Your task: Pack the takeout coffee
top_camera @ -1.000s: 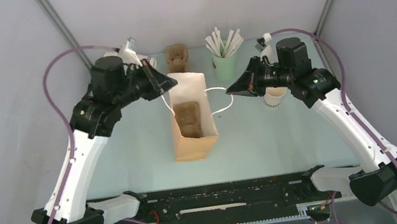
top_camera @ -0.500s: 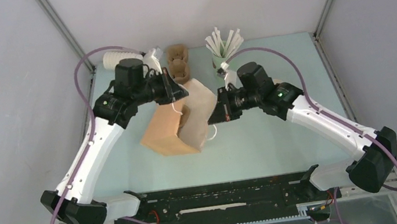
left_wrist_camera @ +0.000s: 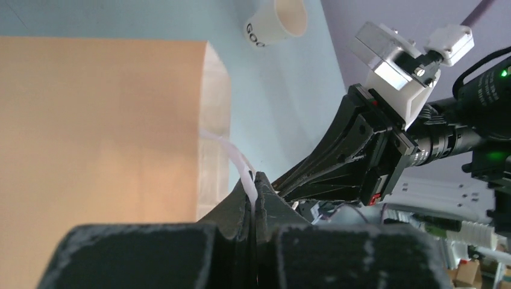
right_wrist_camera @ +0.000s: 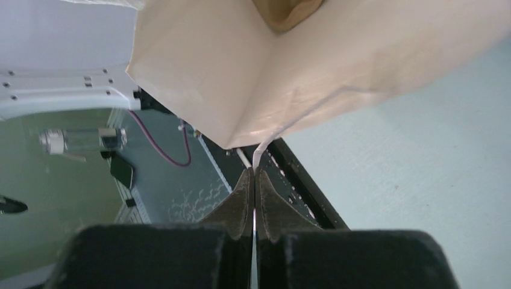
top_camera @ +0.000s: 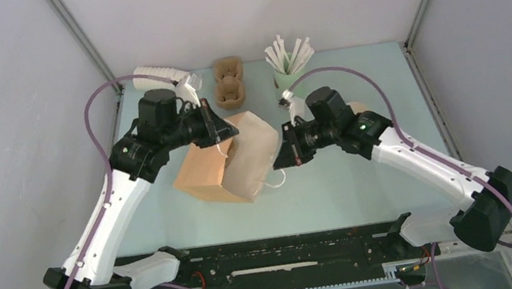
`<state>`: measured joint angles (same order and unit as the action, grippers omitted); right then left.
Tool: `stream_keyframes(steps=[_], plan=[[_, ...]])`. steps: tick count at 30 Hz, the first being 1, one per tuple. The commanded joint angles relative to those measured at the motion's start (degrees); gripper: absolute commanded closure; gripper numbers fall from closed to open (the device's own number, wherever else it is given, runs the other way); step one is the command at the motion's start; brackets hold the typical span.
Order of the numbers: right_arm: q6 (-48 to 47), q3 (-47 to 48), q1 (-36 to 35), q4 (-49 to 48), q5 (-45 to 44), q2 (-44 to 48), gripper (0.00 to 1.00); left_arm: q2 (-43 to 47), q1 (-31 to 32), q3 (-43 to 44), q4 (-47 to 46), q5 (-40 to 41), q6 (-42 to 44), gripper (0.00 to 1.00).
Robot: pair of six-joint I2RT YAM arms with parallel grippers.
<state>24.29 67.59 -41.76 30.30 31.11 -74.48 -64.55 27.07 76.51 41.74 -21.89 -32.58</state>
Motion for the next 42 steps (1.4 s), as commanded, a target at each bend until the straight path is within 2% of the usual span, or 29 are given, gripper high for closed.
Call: stream_keyframes(steps=[1, 6, 10, 12, 14, 16, 18, 21, 24, 26, 28, 32, 35, 38, 42], plan=[[0.0, 6.5, 5.3, 2.2, 0.5, 6.1, 1.0, -2.4, -0.2, 9.6, -1.0, 1.8, -4.9, 1.0], [3.8, 16.9, 9.3, 7.6, 3.6, 6.9, 1.0, -3.8, -0.3, 15.8, -1.8, 2.2, -8.2, 1.0], [7.0, 31.0, 11.4, 17.6, 5.5, 4.2, 1.0, -4.7, -0.6, 19.2, -0.6, 2.5, -12.7, 1.0], [10.4, 36.8, 13.3, 18.7, 9.0, 3.3, 1.0, -4.8, -0.8, 19.6, -0.1, 2.5, -16.2, 1.0], [15.0, 38.8, 14.6, 16.7, 11.2, 3.6, 1.0, -4.4, -0.9, 19.3, 0.4, 2.2, -18.6, 1.0], [18.0, 38.0, 14.9, 14.6, 10.8, 4.4, 1.0, -3.3, -1.0, 17.6, 2.6, 4.9, -21.0, 1.0], [20.2, 32.9, 15.8, 12.2, 10.5, 5.3, 1.0, -1.5, -1.1, 11.7, 2.0, 5.8, -24.3, 1.0], [23.2, 18.6, 19.0, 6.6, 11.4, 7.3, 1.0, 1.0, -1.6, -1.0, -6.0, 4.6, -29.1, 1.0], [19.0, 8.5, 22.4, 8.6, 7.9, 8.2, 1.0, 0.0, -2.1, -8.3, -12.9, 4.2, -29.0, 1.0], [14.8, 5.6, 24.2, 10.9, 5.8, 7.6, 1.0, -3.2, -2.4, -7.2, -12.6, 2.7, -27.7, 1.0], [13.5, 7.5, 26.3, 12.4, 7.7, 6.5, 1.0, -4.8, -2.3, -3.0, -12.7, 0.4, -25.9, 1.0], [14.5, 21.0, 25.7, 17.4, 8.6, 3.9, 1.0, -5.7, -2.3, 11.2, -4.9, 1.7, -21.7, 1.0], [17.5, 29.7, 23.3, 18.5, 9.1, 2.3, 1.0, -4.5, -2.3, 16.4, -2.8, 1.2, -22.5, 1.0], [21.2, 29.9, 21.9, 15.0, 9.9, 3.0, 1.0, -2.1, -2.4, 15.2, -2.5, 2.3, -23.3, 1.0], [23.4, 16.5, 22.5, 6.6, 9.6, 5.6, 1.0, 1.5, -4.1, 3.3, -3.2, 4.1, -23.2, 1.0]])
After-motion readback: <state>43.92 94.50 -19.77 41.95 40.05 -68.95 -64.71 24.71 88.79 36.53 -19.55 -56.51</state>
